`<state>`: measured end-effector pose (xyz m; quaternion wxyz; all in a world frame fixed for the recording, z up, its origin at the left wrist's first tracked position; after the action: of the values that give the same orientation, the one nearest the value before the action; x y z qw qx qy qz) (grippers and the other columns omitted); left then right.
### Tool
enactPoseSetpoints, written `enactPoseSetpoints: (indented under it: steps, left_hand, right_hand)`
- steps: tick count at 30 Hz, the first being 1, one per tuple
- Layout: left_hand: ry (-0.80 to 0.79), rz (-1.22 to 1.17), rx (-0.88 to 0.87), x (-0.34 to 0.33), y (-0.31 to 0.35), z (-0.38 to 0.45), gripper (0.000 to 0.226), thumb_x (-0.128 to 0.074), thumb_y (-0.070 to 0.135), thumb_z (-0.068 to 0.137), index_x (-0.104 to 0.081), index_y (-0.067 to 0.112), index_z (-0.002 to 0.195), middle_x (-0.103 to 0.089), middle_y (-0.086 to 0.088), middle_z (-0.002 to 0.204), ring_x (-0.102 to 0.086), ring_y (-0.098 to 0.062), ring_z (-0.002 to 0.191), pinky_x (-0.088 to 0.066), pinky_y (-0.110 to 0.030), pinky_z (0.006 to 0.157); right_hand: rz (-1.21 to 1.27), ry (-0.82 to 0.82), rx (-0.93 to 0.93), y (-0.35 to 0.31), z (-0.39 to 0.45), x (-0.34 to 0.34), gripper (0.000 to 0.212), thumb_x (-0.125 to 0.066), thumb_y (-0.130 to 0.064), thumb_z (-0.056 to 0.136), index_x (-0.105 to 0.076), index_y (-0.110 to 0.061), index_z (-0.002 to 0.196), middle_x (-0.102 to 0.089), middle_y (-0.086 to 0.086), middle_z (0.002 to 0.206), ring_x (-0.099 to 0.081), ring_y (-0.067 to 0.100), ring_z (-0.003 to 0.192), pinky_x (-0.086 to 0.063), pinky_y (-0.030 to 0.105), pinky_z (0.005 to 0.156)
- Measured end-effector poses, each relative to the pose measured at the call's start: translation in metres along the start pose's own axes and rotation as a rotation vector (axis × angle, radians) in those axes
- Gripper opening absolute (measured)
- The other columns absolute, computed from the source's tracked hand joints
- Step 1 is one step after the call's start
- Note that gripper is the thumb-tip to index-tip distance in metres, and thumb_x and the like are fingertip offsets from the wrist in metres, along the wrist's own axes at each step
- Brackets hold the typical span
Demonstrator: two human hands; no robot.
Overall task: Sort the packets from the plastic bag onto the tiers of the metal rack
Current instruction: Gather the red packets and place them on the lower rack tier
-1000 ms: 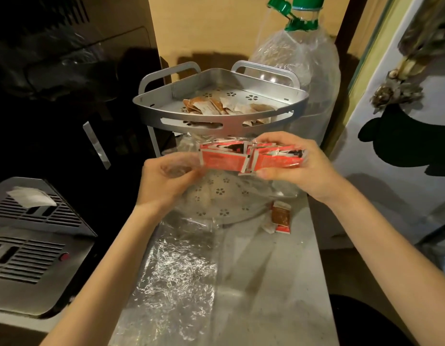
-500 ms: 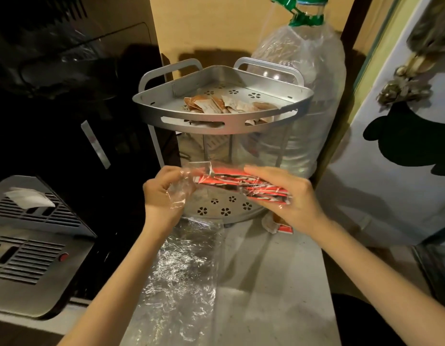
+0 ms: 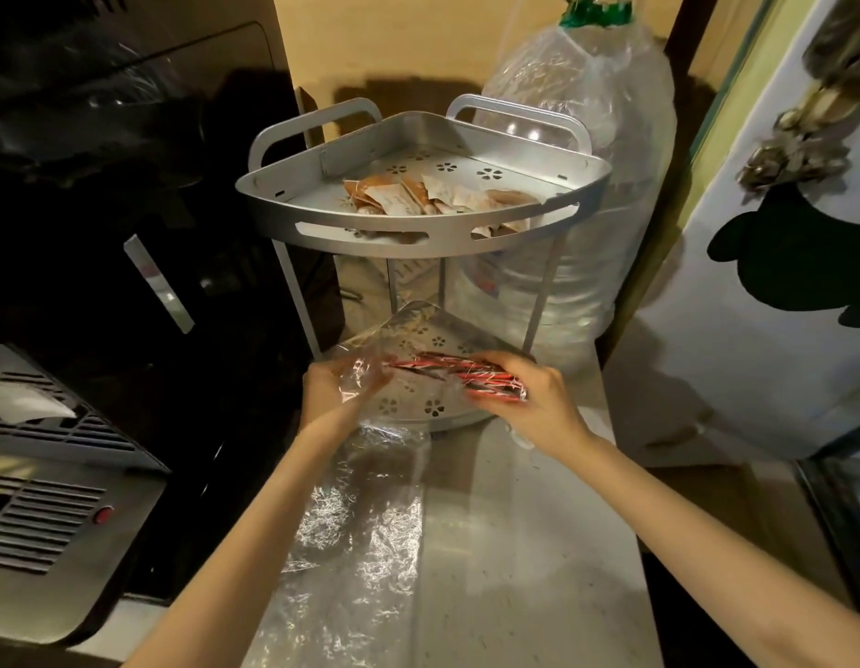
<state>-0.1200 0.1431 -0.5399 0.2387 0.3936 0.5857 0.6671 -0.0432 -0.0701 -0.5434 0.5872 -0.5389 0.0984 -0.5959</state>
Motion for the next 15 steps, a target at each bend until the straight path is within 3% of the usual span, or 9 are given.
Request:
enactPoseSetpoints:
  steps: [2, 5, 8, 9, 13, 15]
  left_hand:
    - [-0.034, -0.014, -0.021, -0.003, 0.004, 0.009, 0.011, -0.074, 0.007, 0.072, -0.065, 0.011, 0.077, -0.061, 0.005, 0.070, -0.060, 0.004, 0.058, -0.045, -0.007, 0.054]
    - [-0.165, -0.045, -0.032, -0.007, 0.007, 0.023, 0.016, -0.069, -0.001, 0.075, -0.065, -0.004, 0.090, -0.067, -0.007, 0.079, -0.065, -0.005, 0.066, -0.052, -0.019, 0.067]
    - [-0.197, -0.021, -0.034, -0.009, 0.007, 0.036, 0.006, -0.066, 0.005, 0.080, -0.068, 0.006, 0.085, -0.069, 0.015, 0.066, -0.061, 0.005, 0.061, -0.048, -0.010, 0.062]
    - [-0.188, -0.036, -0.022, -0.010, 0.007, 0.038, 0.004, -0.066, 0.008, 0.080, -0.068, 0.011, 0.080, -0.069, 0.017, 0.063, -0.062, 0.006, 0.061, -0.048, -0.009, 0.062]
    - [-0.131, -0.264, 0.097, -0.011, 0.001, 0.043, 0.010, -0.065, 0.007, 0.081, -0.069, 0.016, 0.080, -0.073, 0.003, 0.082, -0.066, -0.018, 0.077, -0.051, -0.032, 0.081]
    - [-0.118, -0.326, 0.112, -0.010, -0.001, 0.046, 0.012, -0.063, 0.006, 0.082, -0.068, 0.016, 0.085, -0.074, 0.012, 0.073, -0.069, -0.008, 0.071, -0.054, -0.021, 0.073]
  right_hand:
    - [0.117, -0.023, -0.113, 0.002, 0.010, -0.001, 0.045, -0.081, -0.017, 0.065, -0.065, -0.020, 0.107, -0.068, -0.009, 0.092, -0.062, -0.011, 0.082, -0.046, 0.006, 0.073]
    - [0.253, -0.097, -0.251, 0.008, 0.028, 0.003, 0.044, -0.080, -0.006, 0.065, -0.063, -0.014, 0.105, -0.066, -0.009, 0.089, -0.063, -0.013, 0.078, -0.047, 0.004, 0.068]
    - [0.281, -0.179, -0.308, 0.015, 0.047, 0.009, 0.044, -0.079, -0.009, 0.067, -0.062, -0.009, 0.107, -0.069, 0.000, 0.096, -0.066, 0.000, 0.084, -0.051, 0.011, 0.071]
    - [0.279, -0.199, -0.318, 0.018, 0.054, 0.010, 0.043, -0.079, -0.010, 0.068, -0.061, -0.012, 0.107, -0.069, -0.003, 0.096, -0.066, -0.001, 0.083, -0.051, 0.010, 0.069]
    - [0.187, -0.307, -0.382, 0.027, 0.075, 0.014, 0.034, -0.079, -0.027, 0.068, -0.062, -0.036, 0.097, -0.066, -0.018, 0.089, -0.062, -0.009, 0.076, -0.045, 0.002, 0.059]
    - [0.153, -0.331, -0.409, 0.033, 0.081, 0.016, 0.028, -0.077, -0.035, 0.069, -0.062, -0.040, 0.092, -0.067, -0.018, 0.088, -0.062, -0.005, 0.078, -0.048, 0.007, 0.063]
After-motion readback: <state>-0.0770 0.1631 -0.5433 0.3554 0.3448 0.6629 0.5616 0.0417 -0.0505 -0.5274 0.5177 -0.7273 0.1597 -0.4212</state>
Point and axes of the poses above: each hand's wrist, its own z-axis towards the middle knuckle, its own x-axis out of the back of the hand, y = z × x, the point moved 2 cm from there along z, towards the middle knuckle
